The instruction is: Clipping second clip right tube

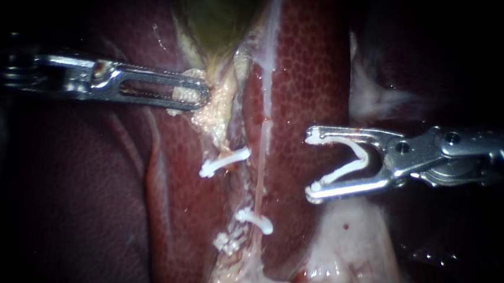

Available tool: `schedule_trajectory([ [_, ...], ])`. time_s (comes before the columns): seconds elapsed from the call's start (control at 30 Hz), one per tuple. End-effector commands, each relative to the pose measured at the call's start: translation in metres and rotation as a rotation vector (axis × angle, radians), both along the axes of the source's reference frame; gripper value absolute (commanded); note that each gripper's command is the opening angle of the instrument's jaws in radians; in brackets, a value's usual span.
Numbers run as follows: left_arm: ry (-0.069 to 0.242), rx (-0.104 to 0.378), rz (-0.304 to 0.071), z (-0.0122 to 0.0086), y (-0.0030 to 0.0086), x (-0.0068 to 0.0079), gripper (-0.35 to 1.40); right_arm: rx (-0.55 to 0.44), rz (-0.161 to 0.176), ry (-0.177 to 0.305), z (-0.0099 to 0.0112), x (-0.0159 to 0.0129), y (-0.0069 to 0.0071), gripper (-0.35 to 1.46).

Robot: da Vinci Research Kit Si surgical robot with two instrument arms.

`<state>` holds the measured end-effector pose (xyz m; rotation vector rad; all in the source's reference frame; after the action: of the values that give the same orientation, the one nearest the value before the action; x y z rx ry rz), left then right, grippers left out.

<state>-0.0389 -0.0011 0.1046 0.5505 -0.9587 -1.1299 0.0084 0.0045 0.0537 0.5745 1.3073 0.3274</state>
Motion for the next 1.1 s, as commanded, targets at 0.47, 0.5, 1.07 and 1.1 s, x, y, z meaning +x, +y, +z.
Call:
schedule_trajectory([
  [0.47, 0.002, 0.015, -0.005, -0.0040, 0.0020, 0.0036, -0.35, 0.000, 0.003, 0.002, 0.0002, 0.0000, 0.0001, 0.60],
  [0.5, 0.000, 0.015, -0.011, -0.0045, 0.0023, 0.0040, -0.35, 0.000, 0.003, 0.002, 0.0002, 0.0000, 0.0001, 0.60],
  [1.07, -0.005, 0.006, -0.042, -0.0072, 0.0033, 0.0060, -0.35, -0.015, -0.004, 0.005, 0.0031, 0.0011, -0.0016, 0.60],
  [1.1, -0.005, 0.006, -0.042, -0.0072, 0.0033, 0.0060, -0.35, -0.024, -0.009, 0.009, 0.0038, 0.0013, -0.0019, 0.60],
])
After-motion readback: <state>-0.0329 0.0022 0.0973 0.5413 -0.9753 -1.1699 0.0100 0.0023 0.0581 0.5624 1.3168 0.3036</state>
